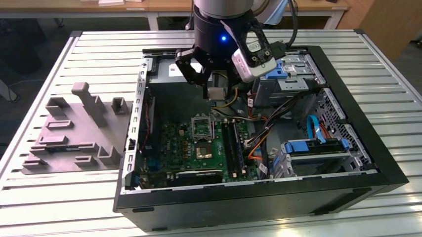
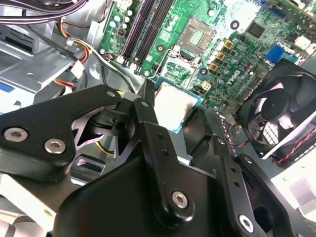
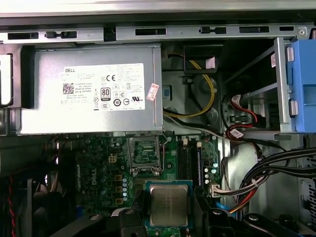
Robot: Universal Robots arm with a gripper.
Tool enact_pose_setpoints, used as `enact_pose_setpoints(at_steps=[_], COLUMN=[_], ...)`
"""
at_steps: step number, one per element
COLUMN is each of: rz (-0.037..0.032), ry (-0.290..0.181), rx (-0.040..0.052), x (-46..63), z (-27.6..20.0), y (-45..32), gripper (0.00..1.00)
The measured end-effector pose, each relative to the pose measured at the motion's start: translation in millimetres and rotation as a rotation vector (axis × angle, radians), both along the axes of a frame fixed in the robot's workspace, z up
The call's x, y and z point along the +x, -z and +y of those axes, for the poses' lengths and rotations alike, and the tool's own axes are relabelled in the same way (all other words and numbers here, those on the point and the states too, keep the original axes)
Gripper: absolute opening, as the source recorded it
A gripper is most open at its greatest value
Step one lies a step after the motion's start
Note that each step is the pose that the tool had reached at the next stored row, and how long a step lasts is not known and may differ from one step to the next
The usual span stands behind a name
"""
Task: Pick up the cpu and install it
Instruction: 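Place the cpu into insertion slot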
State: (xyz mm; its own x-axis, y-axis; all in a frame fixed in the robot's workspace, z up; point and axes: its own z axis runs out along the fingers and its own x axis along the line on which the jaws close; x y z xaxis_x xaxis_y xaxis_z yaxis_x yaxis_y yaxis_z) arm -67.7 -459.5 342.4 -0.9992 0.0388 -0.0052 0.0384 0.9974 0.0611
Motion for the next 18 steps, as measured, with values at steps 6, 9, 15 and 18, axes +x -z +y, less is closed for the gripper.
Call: enact_pose_setpoints(at_steps=[6,9,15,18], rz=[0.0000,0.0000,0.0000,0.0001], ry=[0.000,0.000,0.000,0.000], rx=[0.0004,0.0005,0.0005,0.0005], x=[0.0,0.0,0.0,0.0], z=[0.0,0.0,-0.2,-0.2], y=[3.2,4.9,8.7,11.8], gripper=[0.47,0.47,0.47,0.47])
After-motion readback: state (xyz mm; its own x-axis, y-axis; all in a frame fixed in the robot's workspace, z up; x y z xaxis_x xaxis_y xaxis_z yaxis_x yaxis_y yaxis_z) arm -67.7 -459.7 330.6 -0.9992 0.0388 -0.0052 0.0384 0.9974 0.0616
